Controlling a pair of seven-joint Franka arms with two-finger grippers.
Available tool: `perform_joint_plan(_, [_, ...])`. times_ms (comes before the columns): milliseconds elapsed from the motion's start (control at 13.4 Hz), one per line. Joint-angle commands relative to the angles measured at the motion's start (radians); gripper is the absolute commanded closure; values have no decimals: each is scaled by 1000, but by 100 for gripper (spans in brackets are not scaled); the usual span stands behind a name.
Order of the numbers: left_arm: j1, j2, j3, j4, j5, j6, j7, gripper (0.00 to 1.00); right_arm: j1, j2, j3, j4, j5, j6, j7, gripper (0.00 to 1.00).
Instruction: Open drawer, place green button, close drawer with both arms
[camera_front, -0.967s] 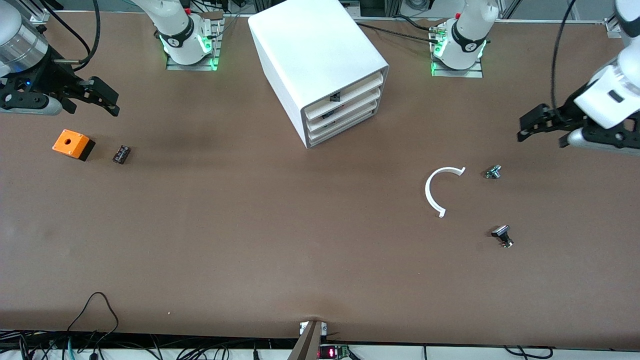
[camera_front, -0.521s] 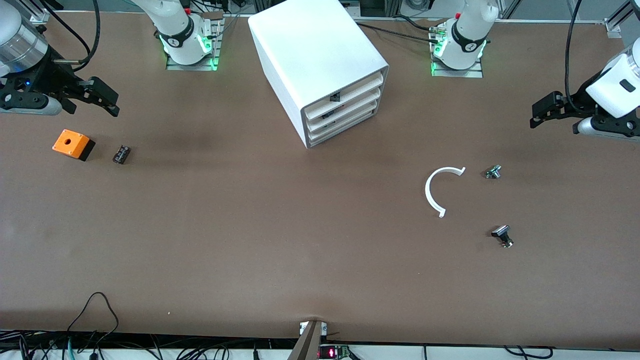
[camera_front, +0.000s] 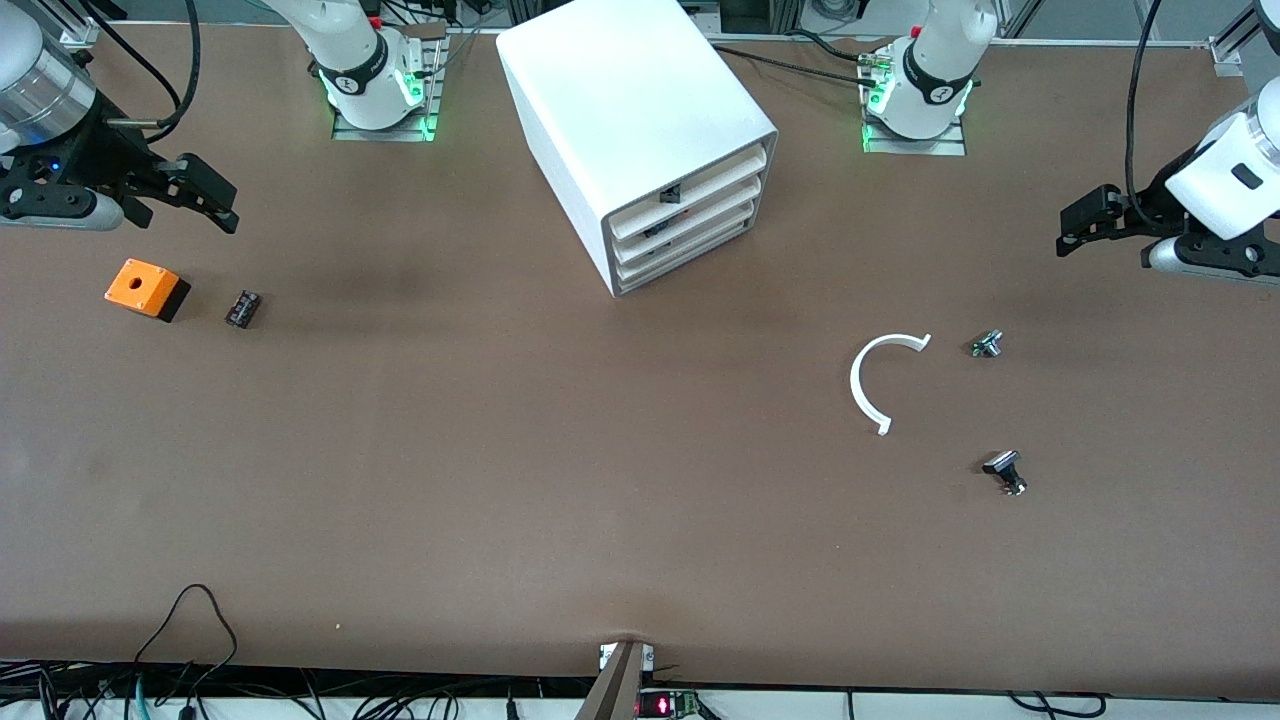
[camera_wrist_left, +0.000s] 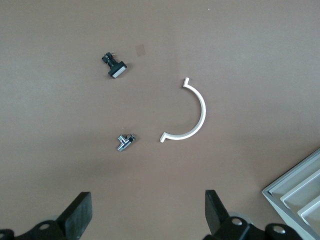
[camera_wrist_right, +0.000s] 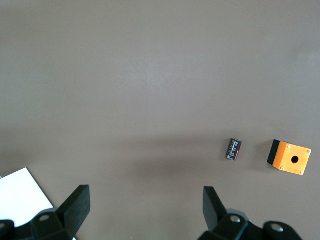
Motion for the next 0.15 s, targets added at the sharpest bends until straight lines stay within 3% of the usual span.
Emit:
perform_joint_plan(0, [-5, -23, 6, -17, 19, -4, 3, 1, 0, 5, -5, 18, 12, -5, -24, 0])
perform_joint_plan(74, [-5, -23, 6, -17, 19, -4, 3, 1, 0, 5, -5, 18, 12, -5, -24, 0])
